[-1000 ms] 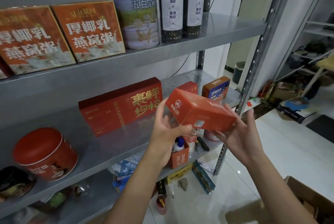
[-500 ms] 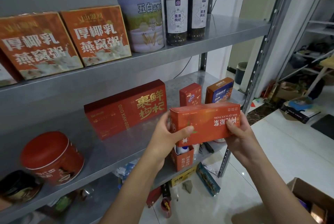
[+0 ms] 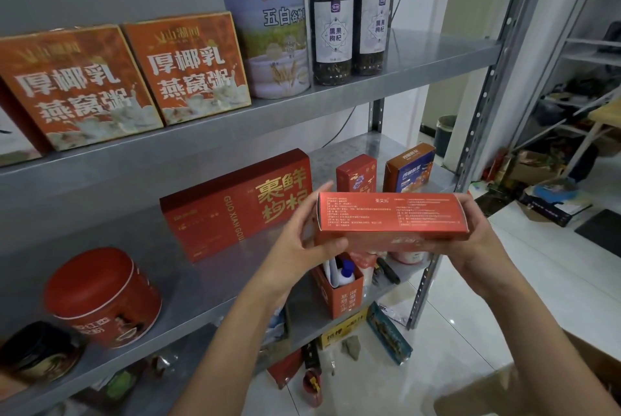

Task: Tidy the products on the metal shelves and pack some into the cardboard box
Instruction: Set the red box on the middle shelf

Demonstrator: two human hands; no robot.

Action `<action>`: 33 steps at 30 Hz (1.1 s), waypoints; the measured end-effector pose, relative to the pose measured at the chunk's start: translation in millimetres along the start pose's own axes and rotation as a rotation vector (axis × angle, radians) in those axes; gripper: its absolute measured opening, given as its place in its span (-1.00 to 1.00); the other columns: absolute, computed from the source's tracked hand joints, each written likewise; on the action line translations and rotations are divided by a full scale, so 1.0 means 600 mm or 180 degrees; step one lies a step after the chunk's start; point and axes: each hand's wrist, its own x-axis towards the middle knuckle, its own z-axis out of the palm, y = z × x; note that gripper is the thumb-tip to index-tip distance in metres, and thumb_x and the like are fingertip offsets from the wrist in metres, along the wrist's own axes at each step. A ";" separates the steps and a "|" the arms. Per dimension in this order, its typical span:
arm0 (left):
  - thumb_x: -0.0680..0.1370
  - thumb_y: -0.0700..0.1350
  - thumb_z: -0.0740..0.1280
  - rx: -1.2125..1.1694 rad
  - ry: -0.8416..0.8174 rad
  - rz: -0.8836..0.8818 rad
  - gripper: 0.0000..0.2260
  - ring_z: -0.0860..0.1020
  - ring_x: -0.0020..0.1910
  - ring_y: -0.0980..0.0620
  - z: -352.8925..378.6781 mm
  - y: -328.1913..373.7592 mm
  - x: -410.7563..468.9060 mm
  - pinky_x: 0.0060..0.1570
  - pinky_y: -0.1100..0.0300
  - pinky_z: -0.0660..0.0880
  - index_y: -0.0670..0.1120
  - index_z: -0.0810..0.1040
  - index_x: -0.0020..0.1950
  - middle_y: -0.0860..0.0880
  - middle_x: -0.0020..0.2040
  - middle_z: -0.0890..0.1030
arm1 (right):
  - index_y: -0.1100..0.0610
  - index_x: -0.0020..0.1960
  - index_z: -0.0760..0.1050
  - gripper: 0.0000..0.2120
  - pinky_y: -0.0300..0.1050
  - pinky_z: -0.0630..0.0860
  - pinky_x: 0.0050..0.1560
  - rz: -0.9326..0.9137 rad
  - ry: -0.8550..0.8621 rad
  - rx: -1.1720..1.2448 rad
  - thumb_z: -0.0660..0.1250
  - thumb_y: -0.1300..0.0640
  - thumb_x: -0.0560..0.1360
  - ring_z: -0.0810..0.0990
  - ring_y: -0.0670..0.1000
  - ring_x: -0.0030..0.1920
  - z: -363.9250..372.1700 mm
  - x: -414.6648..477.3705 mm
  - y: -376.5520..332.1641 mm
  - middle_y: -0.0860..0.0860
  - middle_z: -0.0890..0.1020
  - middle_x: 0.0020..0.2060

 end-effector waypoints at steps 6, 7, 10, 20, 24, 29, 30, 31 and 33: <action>0.41 0.39 0.21 -0.1085 -0.0112 -0.1284 -0.27 0.53 0.30 -0.12 0.000 -0.011 0.025 0.18 -0.25 0.49 0.00 0.32 0.47 -0.11 0.25 0.61 | 0.05 0.06 0.45 -0.48 -0.15 0.62 -0.01 -0.0598 -0.0121 -0.0209 0.59 0.20 0.19 0.56 -0.09 0.15 0.020 -0.013 0.003 -0.14 0.62 0.02; 0.47 0.36 0.19 -0.1305 0.0011 -0.1602 -0.35 0.57 0.24 -0.16 0.001 -0.010 0.031 0.16 -0.29 0.48 -0.03 0.37 0.41 -0.16 0.19 0.64 | 0.01 0.07 0.48 -0.47 -0.08 0.60 0.08 -0.0680 -0.0260 -0.0267 0.63 0.06 0.19 0.52 -0.05 0.24 0.021 -0.016 0.006 -0.09 0.61 0.08; 0.60 0.09 0.27 -0.1619 0.0254 -0.2211 -0.63 0.63 0.05 -0.20 0.000 -0.013 0.042 0.06 -0.25 0.52 -0.15 0.47 0.26 -0.23 -0.02 0.70 | -0.12 0.08 0.51 -0.51 0.05 0.52 0.24 -0.0839 -0.0418 -0.0569 0.59 -0.16 0.23 0.41 0.03 0.37 0.019 -0.022 0.011 -0.03 0.53 0.19; 0.57 -0.21 0.32 -0.2057 0.0899 -0.1407 -0.80 0.64 0.03 -0.12 0.038 -0.041 0.050 -0.01 -0.03 0.56 -0.17 0.52 0.19 -0.18 0.01 0.68 | -0.06 0.38 0.37 -0.38 0.04 0.58 -0.01 0.0758 0.0370 0.0708 0.40 -0.15 0.36 0.68 0.03 0.02 -0.003 -0.029 -0.022 -0.01 0.65 0.15; 0.55 -0.23 0.34 -0.1465 0.0861 -0.0890 -0.63 0.66 0.02 -0.03 0.058 -0.045 0.055 -0.11 0.11 0.60 -0.08 0.46 0.36 -0.12 0.16 0.65 | 0.07 0.36 0.38 -0.42 -0.01 0.64 -0.19 0.1326 0.0226 0.0592 0.41 0.01 0.38 0.71 0.12 -0.06 -0.013 -0.031 -0.025 0.13 0.68 0.06; 0.54 -0.22 0.35 -0.1314 0.0664 -0.0708 -0.60 0.66 0.01 0.02 0.085 -0.049 0.061 -0.15 0.20 0.60 -0.07 0.44 0.38 -0.08 0.16 0.64 | 0.19 0.30 0.44 -0.37 -0.13 0.60 -0.38 0.1481 0.0493 0.0702 0.47 0.26 0.24 0.70 0.08 -0.24 -0.038 -0.042 -0.021 0.22 0.67 0.01; 0.54 -0.22 0.35 -0.1292 0.0613 -0.0690 -0.59 0.66 0.03 0.02 0.091 -0.052 0.064 -0.14 0.21 0.60 -0.08 0.44 0.39 -0.08 0.16 0.65 | 0.19 0.28 0.46 -0.38 -0.13 0.60 -0.38 0.1458 0.0545 0.0705 0.48 0.26 0.24 0.70 0.07 -0.24 -0.044 -0.044 -0.021 0.20 0.68 -0.02; 0.54 -0.21 0.35 -0.1272 0.0547 -0.0675 -0.58 0.65 0.05 0.01 0.096 -0.053 0.066 -0.11 0.21 0.60 -0.09 0.43 0.40 -0.09 0.17 0.64 | 0.19 0.27 0.46 -0.39 -0.13 0.60 -0.37 0.1425 0.0591 0.0709 0.48 0.26 0.23 0.70 0.08 -0.24 -0.050 -0.047 -0.020 0.19 0.69 -0.04; 0.55 -0.18 0.34 -0.1184 0.0363 -0.0649 -0.57 0.64 0.10 0.00 0.108 -0.054 0.069 -0.05 0.22 0.60 -0.08 0.41 0.42 -0.09 0.19 0.64 | 0.21 0.27 0.48 -0.38 -0.12 0.61 -0.34 0.1370 0.0684 0.0734 0.49 0.26 0.21 0.70 0.10 -0.22 -0.062 -0.055 -0.018 0.19 0.69 -0.06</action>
